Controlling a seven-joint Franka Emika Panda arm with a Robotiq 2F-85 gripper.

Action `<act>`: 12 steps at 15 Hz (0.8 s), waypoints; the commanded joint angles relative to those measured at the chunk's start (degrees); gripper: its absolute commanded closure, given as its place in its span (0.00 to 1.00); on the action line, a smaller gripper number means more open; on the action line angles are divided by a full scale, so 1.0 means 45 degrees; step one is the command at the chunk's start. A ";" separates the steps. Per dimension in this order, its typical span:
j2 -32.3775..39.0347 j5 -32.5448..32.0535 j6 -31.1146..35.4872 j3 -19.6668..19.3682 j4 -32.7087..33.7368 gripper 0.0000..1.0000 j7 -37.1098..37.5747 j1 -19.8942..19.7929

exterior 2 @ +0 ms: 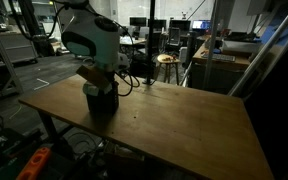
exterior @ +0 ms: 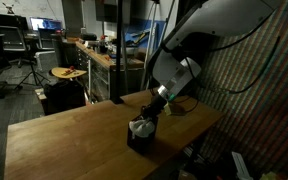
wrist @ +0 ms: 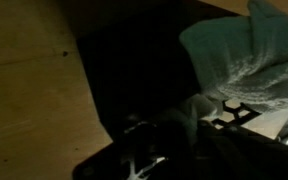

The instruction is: Pick up the white towel and push it down into the black basket

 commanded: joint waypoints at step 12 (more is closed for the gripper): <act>0.0202 -1.5704 -0.1861 -0.9045 0.0437 0.96 0.9272 0.8044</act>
